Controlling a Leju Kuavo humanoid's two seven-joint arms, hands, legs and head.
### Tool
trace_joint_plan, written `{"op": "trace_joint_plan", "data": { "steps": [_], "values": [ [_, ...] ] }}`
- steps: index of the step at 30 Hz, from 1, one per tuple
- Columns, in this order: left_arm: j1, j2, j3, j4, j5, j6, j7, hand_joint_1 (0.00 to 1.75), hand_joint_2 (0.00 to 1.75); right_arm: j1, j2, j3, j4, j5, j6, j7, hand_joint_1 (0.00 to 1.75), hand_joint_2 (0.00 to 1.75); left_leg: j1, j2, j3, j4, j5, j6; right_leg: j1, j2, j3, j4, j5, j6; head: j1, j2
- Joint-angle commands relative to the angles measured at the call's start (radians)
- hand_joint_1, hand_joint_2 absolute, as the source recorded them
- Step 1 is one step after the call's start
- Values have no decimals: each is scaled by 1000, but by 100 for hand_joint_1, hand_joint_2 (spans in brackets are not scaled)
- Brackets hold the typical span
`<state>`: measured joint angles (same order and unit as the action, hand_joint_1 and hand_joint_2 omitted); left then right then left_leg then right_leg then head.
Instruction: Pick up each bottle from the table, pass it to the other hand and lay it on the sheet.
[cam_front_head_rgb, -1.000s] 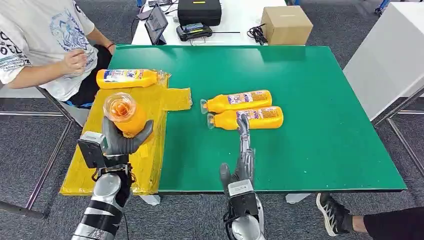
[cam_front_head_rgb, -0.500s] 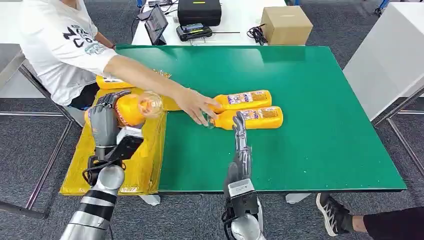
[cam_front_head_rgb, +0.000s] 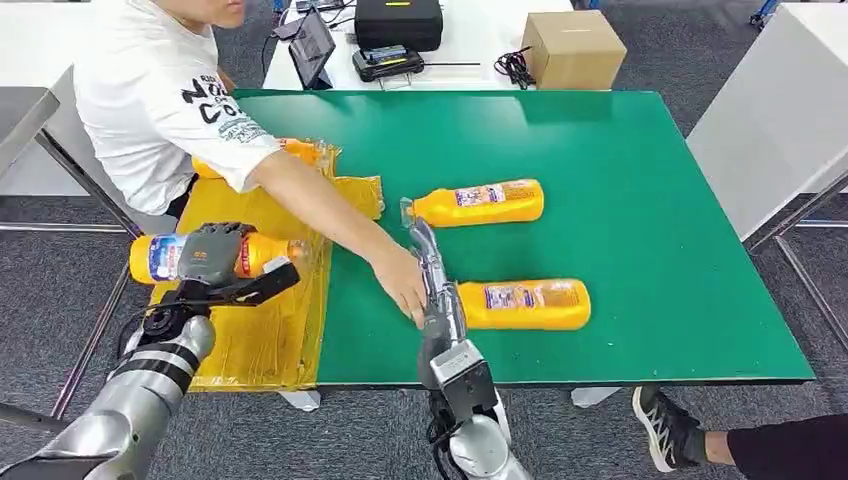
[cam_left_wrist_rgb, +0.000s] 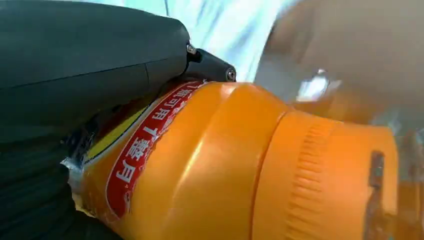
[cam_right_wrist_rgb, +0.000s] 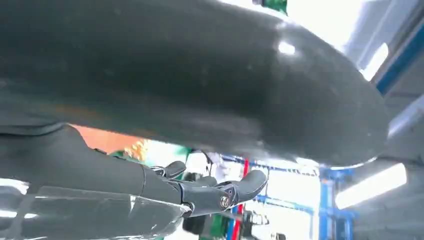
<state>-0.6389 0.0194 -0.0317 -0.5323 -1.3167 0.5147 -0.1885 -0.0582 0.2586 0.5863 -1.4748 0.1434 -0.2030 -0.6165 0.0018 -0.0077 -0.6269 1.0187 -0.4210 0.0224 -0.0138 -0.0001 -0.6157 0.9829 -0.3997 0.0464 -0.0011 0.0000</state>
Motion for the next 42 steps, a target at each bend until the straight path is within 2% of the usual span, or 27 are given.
{"op": "trace_joint_plan", "data": {
  "steps": [1, 4, 19, 23, 29, 30, 31, 32, 33, 37, 39, 42],
  "values": [
    [-96, 76, 13, 209, 66, -183, -10, 175, 175, -41, -10, 18, 97, -17, 24, 0, 0, 0, 1, 1, 3, 0, -1, -1, 1, 1, 3, -1, -1, -1, 0, 0],
    [-102, 95, 15, 213, 63, -242, 0, 175, 175, -48, -6, 15, 110, -33, 33, -7, 0, 0, 1, 1, 6, -1, -2, -1, 1, 1, 6, -1, -1, -2, 0, 0],
    [-90, 104, 33, 211, 78, -257, -6, 175, 175, -43, -8, 18, 107, -32, 33, -7, 0, 0, 1, 2, 7, -1, -1, -1, 1, 2, 6, -1, 0, -2, 0, 0],
    [-68, 107, 93, 209, 148, -325, -67, 175, 175, -42, -7, 15, 116, -37, 37, -7, 0, 0, 1, 4, 9, -2, -2, -2, 1, 3, 8, -2, -1, -2, 0, 0],
    [-23, 113, 88, 210, 159, -387, -115, 175, 175, -37, 7, 14, 123, -42, 48, -7, 0, 0, 0, 3, 10, -3, -1, -1, 0, 3, 8, -2, 0, -2, 0, 0],
    [-11, 114, 92, 204, 169, -402, -122, 138, 175, -37, 9, 13, 121, -39, 51, -7, 0, 0, 0, 5, 12, -4, -2, -2, 0, 4, 11, -3, -1, -2, 0, 0],
    [-6, 115, 92, 210, 174, -420, -129, 73, 175, -38, 10, 11, 120, -38, 52, -7, 0, 0, 0, 3, 10, -3, -1, -1, 0, 3, 8, -2, 0, -2, 0, 0],
    [2, 115, 104, 208, 194, -442, -148, 17, 175, -39, 10, 9, 121, -37, 55, -6, 0, 0, -1, 3, 9, -3, -1, -1, -1, 3, 7, -1, 0, -1, 0, 0],
    [13, 113, 113, 205, 210, -452, -171, 2, 0, -42, 8, 9, 125, -33, 56, -4, 0, 0, 0, 5, 12, -4, -2, -2, 0, 4, 10, -2, -1, -2, 0, 0],
    [52, 105, 156, 194, 288, -528, -243, 0, 0, -50, 13, 6, 161, -25, 57, -2, 0, 0, 0, 6, 15, -5, -3, -2, 0, 5, 13, -3, 0, -2, 0, 0],
    [73, 112, 135, 184, 290, -558, -263, 0, 0, -57, 17, 5, 180, -22, 57, -3, 0, 0, -1, 2, 13, -4, -1, -2, -1, 2, 12, -2, -1, -2, 0, 0],
    [100, 114, 139, 171, 334, -625, -305, 0, 0, -66, 21, 3, 204, -16, 54, -4, 0, 0, -1, 6, 19, -5, -3, -3, 0, 7, 17, -4, -1, -3, 0, 0]
  ]
}}
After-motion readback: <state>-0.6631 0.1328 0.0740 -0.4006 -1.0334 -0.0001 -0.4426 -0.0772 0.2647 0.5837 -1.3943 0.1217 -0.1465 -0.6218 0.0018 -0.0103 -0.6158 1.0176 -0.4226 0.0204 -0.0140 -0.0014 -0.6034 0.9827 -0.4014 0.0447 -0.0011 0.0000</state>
